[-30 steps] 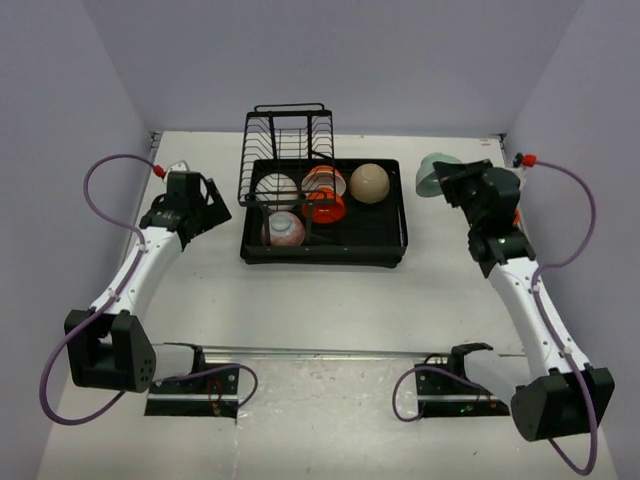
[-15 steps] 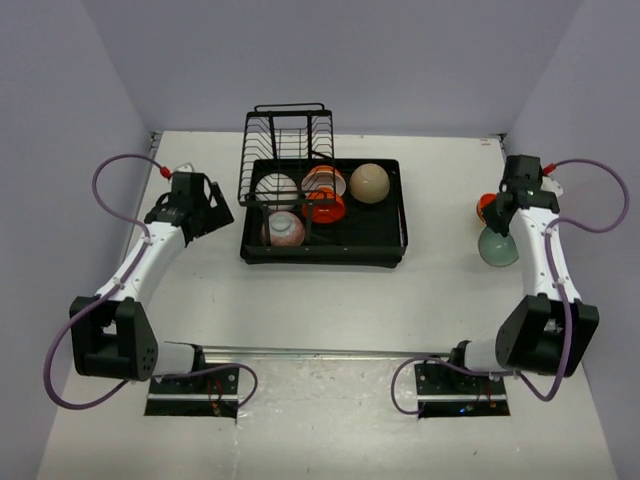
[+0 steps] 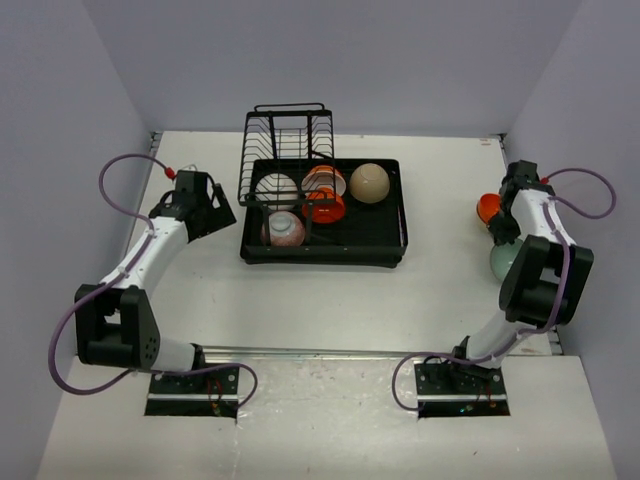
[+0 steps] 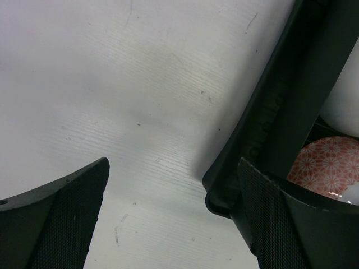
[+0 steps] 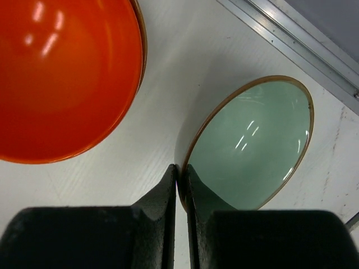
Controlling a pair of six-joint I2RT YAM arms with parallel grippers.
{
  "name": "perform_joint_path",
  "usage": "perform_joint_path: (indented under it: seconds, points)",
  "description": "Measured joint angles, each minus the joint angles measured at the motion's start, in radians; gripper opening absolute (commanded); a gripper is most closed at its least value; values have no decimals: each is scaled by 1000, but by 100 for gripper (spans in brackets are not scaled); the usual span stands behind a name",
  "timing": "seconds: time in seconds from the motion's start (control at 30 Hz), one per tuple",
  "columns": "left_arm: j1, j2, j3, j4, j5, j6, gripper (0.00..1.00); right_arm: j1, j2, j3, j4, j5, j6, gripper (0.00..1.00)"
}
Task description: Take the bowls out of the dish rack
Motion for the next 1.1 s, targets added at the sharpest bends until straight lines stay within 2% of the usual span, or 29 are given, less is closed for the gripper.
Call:
perform_joint_path:
  seconds: [0.33, 0.4, 0.47, 0.53, 0.67, 0.93, 1.1]
  points:
    - [0, 10, 29, 0, -1, 1, 96, -1, 71, 36, 45, 19, -64, 1]
    - [0, 11, 32, -2, -2, 2, 96, -1, 71, 36, 55, 15, -72, 16]
    - [0, 12, 38, -2, -2, 2, 96, -1, 70, 32, 76, 10, -80, 27]
    - [0, 13, 43, -1, -3, 3, 96, -1, 64, 24, 95, -3, -84, 30]
    - [0, 16, 44, -2, -2, 4, 96, -1, 32, 16, 101, -21, -87, 43]
    - [0, 28, 47, -2, 0, 3, 96, 11, -150, 11, 85, -58, -84, 47]
    - [0, 28, 47, -1, 0, 3, 96, 95, -340, 20, 54, -146, -27, 57]
